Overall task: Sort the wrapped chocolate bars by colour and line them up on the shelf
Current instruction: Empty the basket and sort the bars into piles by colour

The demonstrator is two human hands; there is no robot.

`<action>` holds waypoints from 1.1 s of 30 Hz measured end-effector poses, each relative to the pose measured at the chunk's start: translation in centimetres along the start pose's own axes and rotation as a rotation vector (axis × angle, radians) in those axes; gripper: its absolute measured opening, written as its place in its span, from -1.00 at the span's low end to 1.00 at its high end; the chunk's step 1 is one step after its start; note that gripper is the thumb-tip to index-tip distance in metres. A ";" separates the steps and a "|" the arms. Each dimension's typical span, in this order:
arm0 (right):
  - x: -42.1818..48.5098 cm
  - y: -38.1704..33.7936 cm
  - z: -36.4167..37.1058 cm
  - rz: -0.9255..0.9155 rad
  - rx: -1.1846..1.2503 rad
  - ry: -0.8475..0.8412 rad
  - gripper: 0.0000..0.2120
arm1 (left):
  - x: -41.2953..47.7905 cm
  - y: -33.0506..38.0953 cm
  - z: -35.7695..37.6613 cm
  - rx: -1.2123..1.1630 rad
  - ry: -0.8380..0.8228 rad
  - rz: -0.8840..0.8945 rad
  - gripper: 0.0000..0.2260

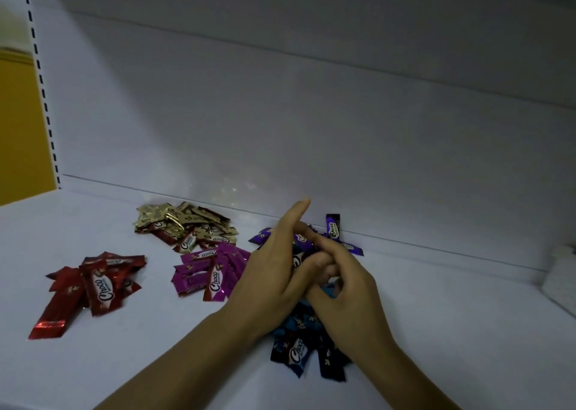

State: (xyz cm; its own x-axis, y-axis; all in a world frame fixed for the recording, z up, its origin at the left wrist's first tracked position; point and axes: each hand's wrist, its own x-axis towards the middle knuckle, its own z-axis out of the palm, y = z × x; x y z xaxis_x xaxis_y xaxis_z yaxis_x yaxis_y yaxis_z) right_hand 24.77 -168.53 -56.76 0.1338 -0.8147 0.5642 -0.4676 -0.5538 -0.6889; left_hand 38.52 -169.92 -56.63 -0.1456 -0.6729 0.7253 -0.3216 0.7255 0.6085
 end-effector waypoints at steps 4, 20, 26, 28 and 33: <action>0.1 -0.4 0.2 0.033 0.109 -0.045 -0.56 | 0.2 0.3 0.0 0.041 0.047 0.079 -0.40; 1.7 -0.2 -2.2 0.475 0.542 0.218 -0.83 | 0.4 -0.9 -0.3 -0.059 -0.099 -0.131 -0.77; 2.3 0.0 -3.8 0.550 0.597 0.341 -0.79 | 0.3 -1.6 -1.1 0.028 -0.007 -0.185 -0.93; 2.6 0.3 -4.3 0.561 0.548 0.328 -0.77 | 0.4 -1.8 -1.4 0.106 0.033 -0.185 -0.92; 2.0 -0.2 -3.6 0.454 0.268 0.013 -0.72 | 0.5 -1.9 -1.9 0.208 0.152 -0.193 -0.81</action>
State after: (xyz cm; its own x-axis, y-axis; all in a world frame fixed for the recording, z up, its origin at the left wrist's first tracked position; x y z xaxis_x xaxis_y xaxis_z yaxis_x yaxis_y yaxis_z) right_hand 21.95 -169.38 -53.84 -0.0424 -0.9816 0.1861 -0.2359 -0.1711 -0.9566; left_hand 40.87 -171.38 -56.81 0.0735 -0.7544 0.6523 -0.5161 0.5309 0.6722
